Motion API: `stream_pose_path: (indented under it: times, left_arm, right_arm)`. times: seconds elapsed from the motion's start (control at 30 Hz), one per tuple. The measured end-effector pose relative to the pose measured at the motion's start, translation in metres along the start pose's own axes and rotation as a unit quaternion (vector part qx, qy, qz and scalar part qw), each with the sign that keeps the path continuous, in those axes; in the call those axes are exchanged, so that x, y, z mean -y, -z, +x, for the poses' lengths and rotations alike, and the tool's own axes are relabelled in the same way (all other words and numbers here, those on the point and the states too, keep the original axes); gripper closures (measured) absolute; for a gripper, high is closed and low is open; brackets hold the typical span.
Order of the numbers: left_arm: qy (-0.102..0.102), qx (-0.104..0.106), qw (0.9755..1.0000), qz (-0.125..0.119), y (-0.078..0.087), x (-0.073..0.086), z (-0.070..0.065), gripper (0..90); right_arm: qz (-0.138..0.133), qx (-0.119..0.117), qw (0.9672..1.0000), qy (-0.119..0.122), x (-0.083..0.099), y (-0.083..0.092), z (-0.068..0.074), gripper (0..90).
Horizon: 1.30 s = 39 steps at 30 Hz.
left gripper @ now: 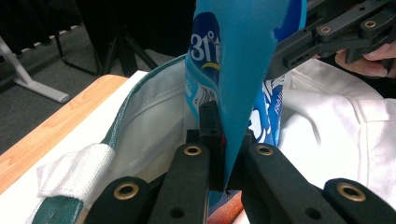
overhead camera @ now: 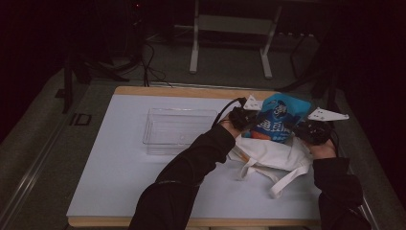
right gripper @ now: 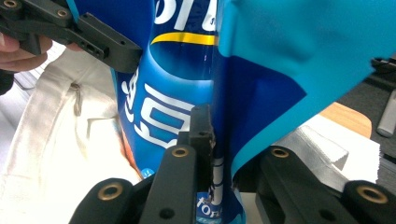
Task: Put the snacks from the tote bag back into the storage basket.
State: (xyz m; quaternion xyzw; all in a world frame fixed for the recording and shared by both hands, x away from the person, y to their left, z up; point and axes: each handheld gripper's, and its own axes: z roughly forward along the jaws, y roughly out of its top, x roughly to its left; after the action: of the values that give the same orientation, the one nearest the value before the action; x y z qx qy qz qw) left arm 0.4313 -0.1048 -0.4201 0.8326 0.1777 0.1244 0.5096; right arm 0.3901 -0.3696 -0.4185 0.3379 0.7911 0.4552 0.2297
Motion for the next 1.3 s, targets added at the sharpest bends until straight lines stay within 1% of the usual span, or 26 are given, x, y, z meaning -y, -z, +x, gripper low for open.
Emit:
stream_pose_path:
  times: [0.13,0.23,0.43,0.47,0.6,0.77,0.93,1.1,1.17,1.3]
  left_arm:
    - [0.000,-0.006,1.0000,0.001,0.000,-0.001,-0.001,90.0]
    - [0.005,-0.008,1.0000,0.000,0.000,-0.002,-0.001,90.0]
    - [0.002,-0.011,0.9999,0.000,0.002,-0.006,-0.001,90.0]
    - [0.006,-0.010,0.9999,0.000,0.002,-0.007,-0.001,90.0]
    - [0.001,-0.012,0.9999,-0.001,0.004,-0.011,-0.002,90.0]
    - [0.002,-0.012,0.9999,-0.006,0.008,-0.018,-0.002,90.0]
    - [-0.007,-0.016,0.9998,-0.005,0.014,-0.027,-0.003,90.0]
    - [-0.007,-0.018,0.9998,-0.007,0.020,-0.035,-0.004,90.0]
    - [-0.011,-0.018,0.9998,-0.008,0.023,-0.038,-0.005,90.0]
    - [-0.011,-0.020,0.9997,-0.011,0.028,-0.043,-0.005,90.0]
  right_arm:
    - [0.001,0.002,1.0000,-0.003,-0.001,-0.001,0.001,83.9]
    - [0.001,0.005,1.0000,-0.003,-0.002,-0.001,0.001,84.8]
    - [-0.004,0.006,1.0000,-0.006,-0.005,0.000,0.000,85.3]
    - [-0.005,0.006,0.9999,-0.008,-0.006,0.000,0.000,85.3]
    - [-0.008,0.008,0.9999,-0.006,-0.008,0.003,0.001,85.5]
    - [-0.014,0.010,0.9998,-0.006,-0.014,0.007,0.001,85.7]
    - [-0.020,0.012,0.9997,-0.001,-0.021,0.013,0.002,85.9]
    - [-0.027,0.014,0.9995,0.001,-0.028,0.017,0.003,86.0]
    - [-0.030,0.014,0.9995,0.000,-0.031,0.019,0.004,86.0]
    - [-0.033,0.015,0.9993,0.004,-0.036,0.023,0.006,86.0]
